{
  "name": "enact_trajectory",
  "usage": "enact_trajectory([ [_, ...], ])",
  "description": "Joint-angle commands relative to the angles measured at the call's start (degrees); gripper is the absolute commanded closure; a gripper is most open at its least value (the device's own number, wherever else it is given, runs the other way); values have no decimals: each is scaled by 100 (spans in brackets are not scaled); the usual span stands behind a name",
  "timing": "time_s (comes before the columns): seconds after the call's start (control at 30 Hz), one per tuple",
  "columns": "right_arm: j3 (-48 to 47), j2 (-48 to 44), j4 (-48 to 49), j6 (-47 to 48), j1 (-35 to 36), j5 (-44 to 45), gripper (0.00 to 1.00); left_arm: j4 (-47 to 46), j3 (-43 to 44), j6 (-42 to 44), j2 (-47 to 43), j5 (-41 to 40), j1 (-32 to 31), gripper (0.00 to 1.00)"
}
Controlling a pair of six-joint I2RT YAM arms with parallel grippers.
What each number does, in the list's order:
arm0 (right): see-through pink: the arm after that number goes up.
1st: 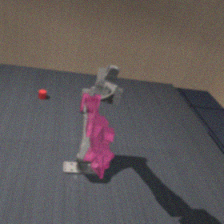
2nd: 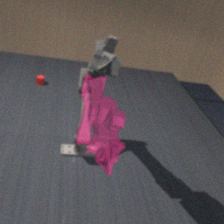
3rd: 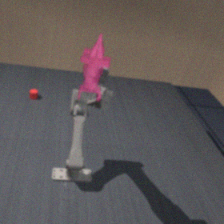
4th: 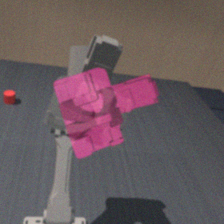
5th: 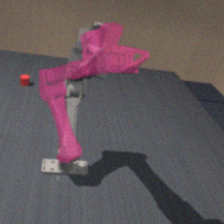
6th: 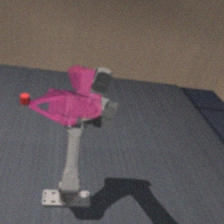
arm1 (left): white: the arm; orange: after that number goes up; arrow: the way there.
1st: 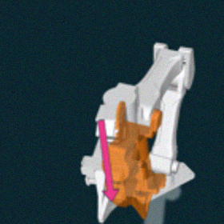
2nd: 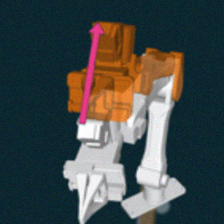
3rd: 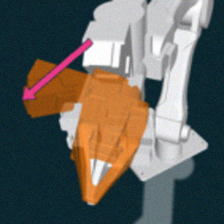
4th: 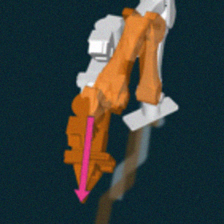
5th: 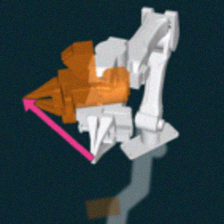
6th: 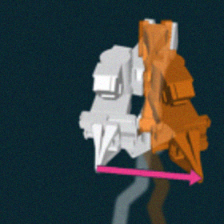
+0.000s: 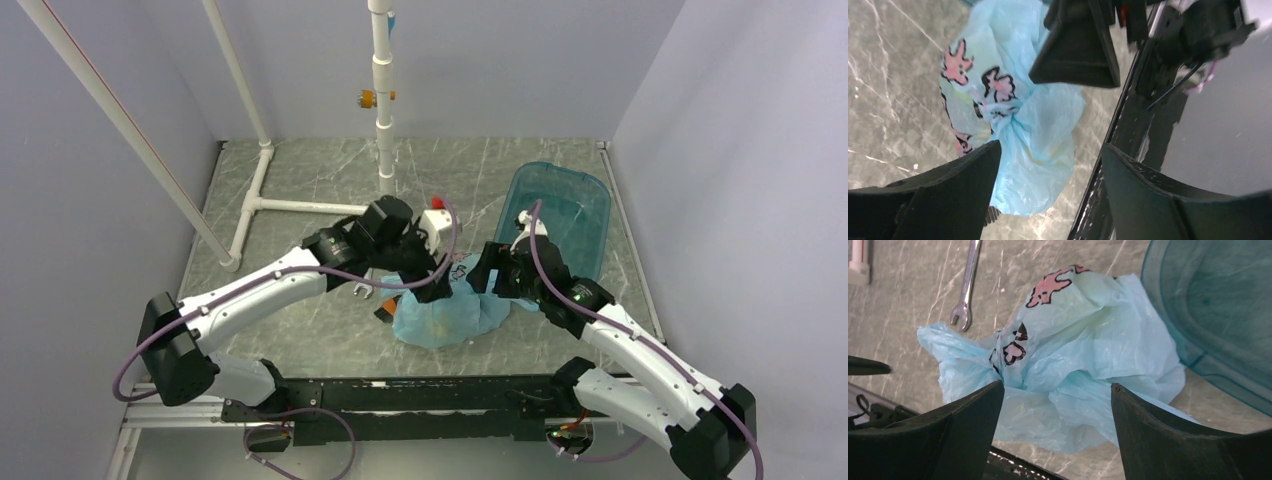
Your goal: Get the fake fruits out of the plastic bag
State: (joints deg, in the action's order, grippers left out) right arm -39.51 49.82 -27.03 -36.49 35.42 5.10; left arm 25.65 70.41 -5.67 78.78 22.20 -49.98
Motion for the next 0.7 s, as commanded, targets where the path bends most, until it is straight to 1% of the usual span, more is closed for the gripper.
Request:
enact_trajectory([
  [0.0,345,-85,549,-90,-20,-481,21,-142,-327,249,85,-618,-323,27],
  [0.03,447,-139,601,-133,-13,-484,23,-179,-330,167,177,-694,-374,32],
  [0.1,697,-287,756,-263,-15,-728,25,-106,-216,189,403,-901,-485,37],
  [0.2,1000,-425,1093,-444,-21,-1048,29,29,-100,403,709,-1312,-626,34],
  [0.27,1137,-416,1351,-583,-9,-1301,36,110,-3,374,858,-1286,-687,33],
  [0.37,1274,-377,1709,-832,-8,-1592,46,128,7,230,867,-1265,-853,37],
  [0.43,1342,-419,1898,-956,-10,-1698,49,137,-56,207,802,-1352,-965,39],
  [0.53,1373,-458,2033,-1023,-11,-1766,50,198,-116,228,782,-1677,-1139,42],
  [0.57,1353,-436,2020,-1051,-9,-1780,51,215,-127,245,806,-1789,-1177,44],
  [0.6,1328,-405,2001,-1051,-11,-1815,51,225,-120,250,855,-1888,-1200,49],
  [0.67,1265,-336,2008,-1012,-10,-1921,53,333,-6,271,978,-1996,-1216,62],
])
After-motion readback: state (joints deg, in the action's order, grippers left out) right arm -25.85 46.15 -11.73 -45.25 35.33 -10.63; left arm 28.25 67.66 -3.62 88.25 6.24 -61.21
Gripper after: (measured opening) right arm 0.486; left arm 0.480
